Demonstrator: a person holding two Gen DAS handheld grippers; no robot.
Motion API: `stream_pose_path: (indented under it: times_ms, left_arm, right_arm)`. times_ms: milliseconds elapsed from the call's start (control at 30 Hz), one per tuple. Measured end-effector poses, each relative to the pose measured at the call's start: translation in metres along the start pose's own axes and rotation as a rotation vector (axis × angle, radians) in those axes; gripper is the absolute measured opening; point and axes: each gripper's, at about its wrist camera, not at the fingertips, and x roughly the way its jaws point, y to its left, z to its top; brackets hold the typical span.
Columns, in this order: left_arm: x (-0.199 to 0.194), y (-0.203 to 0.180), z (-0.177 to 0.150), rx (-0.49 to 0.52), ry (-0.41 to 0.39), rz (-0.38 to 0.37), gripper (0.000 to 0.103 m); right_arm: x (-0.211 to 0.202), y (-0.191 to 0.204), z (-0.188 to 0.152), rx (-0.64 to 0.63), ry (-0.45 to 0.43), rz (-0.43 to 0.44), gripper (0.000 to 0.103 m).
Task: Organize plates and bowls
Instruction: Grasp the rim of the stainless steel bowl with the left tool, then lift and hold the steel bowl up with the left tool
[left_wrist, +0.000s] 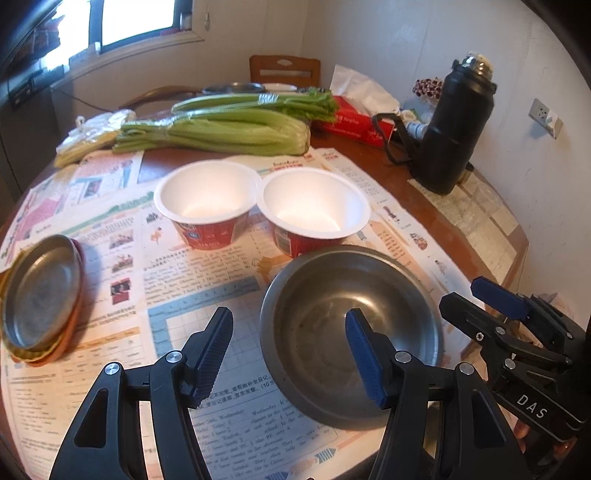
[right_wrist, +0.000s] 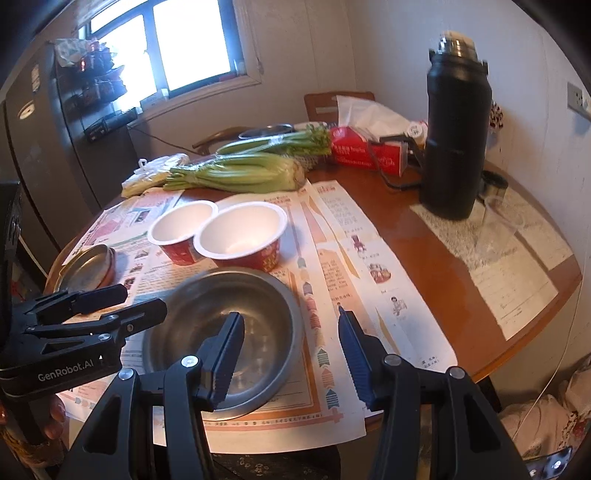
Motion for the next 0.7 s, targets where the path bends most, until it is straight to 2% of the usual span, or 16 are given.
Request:
stream_pose_path:
  times_ms: [167, 267, 367, 700]
  left_arm:
    - [0.017, 0.006, -0.001, -0.012, 0.023, 0.031, 0.065]
    - [0.022, 0.009, -0.002, -0.023, 0.036, 0.01, 0.065]
    - [0.026, 0.009, -0.003, -0.02, 0.041, 0.017, 0.065]
    - [0.032, 0.014, -0.002, -0.035, 0.042, -0.004, 0.065]
  right_arm:
    - [0.022, 0.001, -0.007, 0.007, 0.043, 0.023, 0.053]
    - [0.03, 0.007, -0.012, -0.012, 0.051, 0.012, 0.053]
    - [0.036, 0.01, -0.015, -0.007, 0.073, 0.044, 0.053]
    - [0.043, 0.01, -0.016, -0.008, 0.071, 0.049, 0.053]
